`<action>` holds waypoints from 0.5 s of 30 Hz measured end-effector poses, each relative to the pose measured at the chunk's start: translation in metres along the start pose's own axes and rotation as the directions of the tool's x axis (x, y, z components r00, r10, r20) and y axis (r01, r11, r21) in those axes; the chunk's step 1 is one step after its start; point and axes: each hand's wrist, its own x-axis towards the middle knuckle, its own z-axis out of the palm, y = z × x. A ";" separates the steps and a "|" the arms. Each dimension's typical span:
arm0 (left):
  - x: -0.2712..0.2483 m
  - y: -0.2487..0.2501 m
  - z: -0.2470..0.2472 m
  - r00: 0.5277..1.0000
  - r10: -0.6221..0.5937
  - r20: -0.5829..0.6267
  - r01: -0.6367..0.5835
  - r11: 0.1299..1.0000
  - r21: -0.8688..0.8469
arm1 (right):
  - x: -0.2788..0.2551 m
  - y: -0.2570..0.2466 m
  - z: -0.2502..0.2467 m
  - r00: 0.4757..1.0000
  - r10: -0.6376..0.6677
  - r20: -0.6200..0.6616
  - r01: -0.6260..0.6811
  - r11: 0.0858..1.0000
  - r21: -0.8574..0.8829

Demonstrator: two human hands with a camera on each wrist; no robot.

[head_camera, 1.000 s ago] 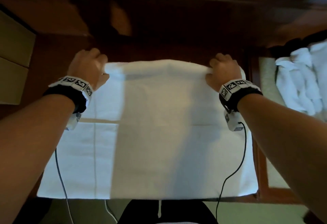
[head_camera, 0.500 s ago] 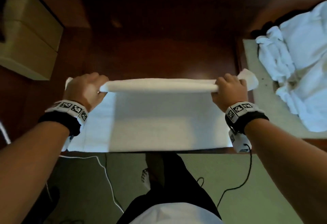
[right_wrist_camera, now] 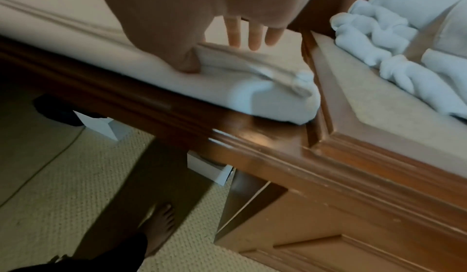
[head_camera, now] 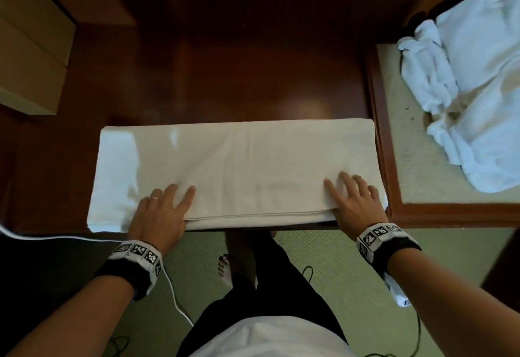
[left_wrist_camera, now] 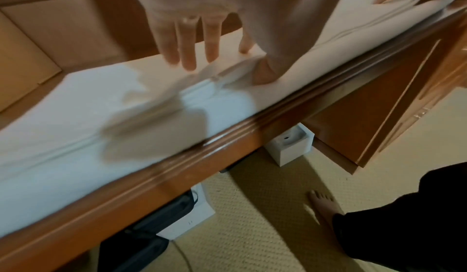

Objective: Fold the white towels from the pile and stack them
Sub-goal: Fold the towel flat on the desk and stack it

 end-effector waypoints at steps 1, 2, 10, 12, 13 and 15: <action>0.005 0.003 0.001 0.999 0.002 0.038 -0.001 1.000 -0.030 | 0.003 0.001 0.001 1.000 -0.010 0.028 0.009 0.999 0.030; 0.011 0.004 -0.001 0.999 -0.012 0.051 0.015 0.998 -0.059 | 0.009 0.003 0.002 0.998 -0.014 0.065 0.009 0.998 0.069; 0.058 -0.021 -0.016 0.996 -0.058 0.065 0.066 0.988 -0.142 | 0.047 0.026 -0.020 0.997 0.059 -0.058 -0.038 0.950 0.310; 0.040 -0.015 -0.008 0.998 -0.041 0.039 0.045 0.994 -0.102 | 0.029 0.031 -0.004 0.992 0.025 -0.123 0.011 0.959 0.283; 0.033 -0.013 -0.003 0.998 -0.032 0.053 0.037 0.996 -0.085 | 0.021 0.033 0.007 0.992 -0.002 -0.123 0.033 0.968 0.251; 0.030 -0.013 0.004 0.996 -0.044 0.077 0.050 0.995 -0.085 | 0.016 0.035 0.020 0.992 -0.021 -0.121 0.047 0.976 0.214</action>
